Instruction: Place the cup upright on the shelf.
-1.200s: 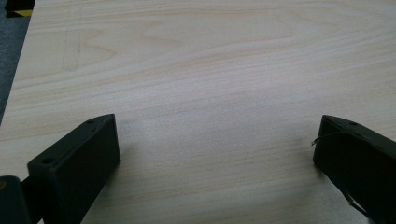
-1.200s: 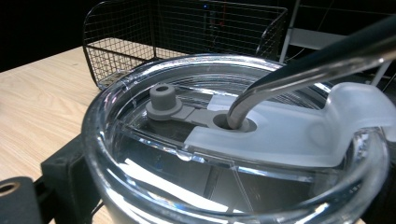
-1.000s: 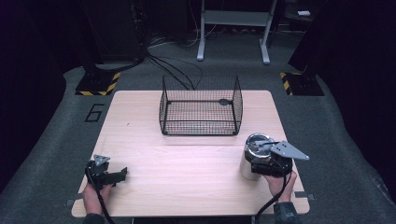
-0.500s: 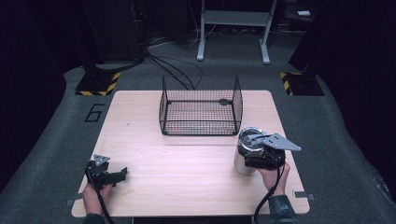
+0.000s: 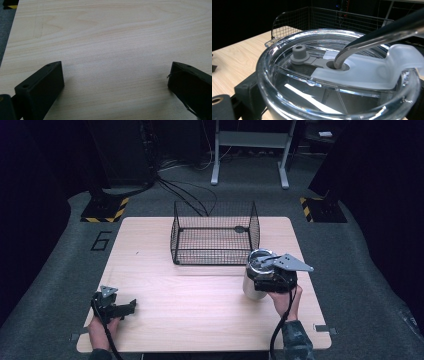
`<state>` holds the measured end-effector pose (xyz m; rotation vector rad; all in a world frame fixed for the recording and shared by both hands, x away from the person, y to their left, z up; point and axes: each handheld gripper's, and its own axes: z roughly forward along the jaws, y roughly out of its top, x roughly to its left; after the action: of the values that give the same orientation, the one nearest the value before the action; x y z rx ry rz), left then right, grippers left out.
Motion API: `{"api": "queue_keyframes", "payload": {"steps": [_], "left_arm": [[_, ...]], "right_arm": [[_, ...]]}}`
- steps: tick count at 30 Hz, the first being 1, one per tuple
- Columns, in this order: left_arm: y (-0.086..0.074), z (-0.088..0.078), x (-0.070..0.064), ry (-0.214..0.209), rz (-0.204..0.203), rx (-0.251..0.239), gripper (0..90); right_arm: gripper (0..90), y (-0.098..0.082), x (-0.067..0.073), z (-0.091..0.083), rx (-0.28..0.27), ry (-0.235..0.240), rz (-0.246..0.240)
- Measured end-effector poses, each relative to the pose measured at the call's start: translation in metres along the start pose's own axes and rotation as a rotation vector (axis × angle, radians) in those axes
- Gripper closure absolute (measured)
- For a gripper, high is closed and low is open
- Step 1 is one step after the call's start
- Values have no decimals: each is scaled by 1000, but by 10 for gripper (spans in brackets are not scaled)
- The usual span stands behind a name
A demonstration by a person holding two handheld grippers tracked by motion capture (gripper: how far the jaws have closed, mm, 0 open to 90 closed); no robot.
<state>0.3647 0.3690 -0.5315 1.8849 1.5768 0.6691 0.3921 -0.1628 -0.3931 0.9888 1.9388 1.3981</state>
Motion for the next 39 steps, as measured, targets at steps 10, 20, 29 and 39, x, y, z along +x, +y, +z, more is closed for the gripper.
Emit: {"api": "queue_keyframes", "payload": {"steps": [10,20,29,39], "left_arm": [[0,0,0,0,0,0,3],[0,0,0,0,0,1,3],[0,0,0,-2,-5,0,3],[0,0,0,-2,-6,0,3]], "right_arm": [[39,16,2,10,-9,23,-7],[39,27,0,13,-11,25,-7],[39,46,0,19,-14,35,-10],[39,85,-6,35,-31,42,-8]]}}
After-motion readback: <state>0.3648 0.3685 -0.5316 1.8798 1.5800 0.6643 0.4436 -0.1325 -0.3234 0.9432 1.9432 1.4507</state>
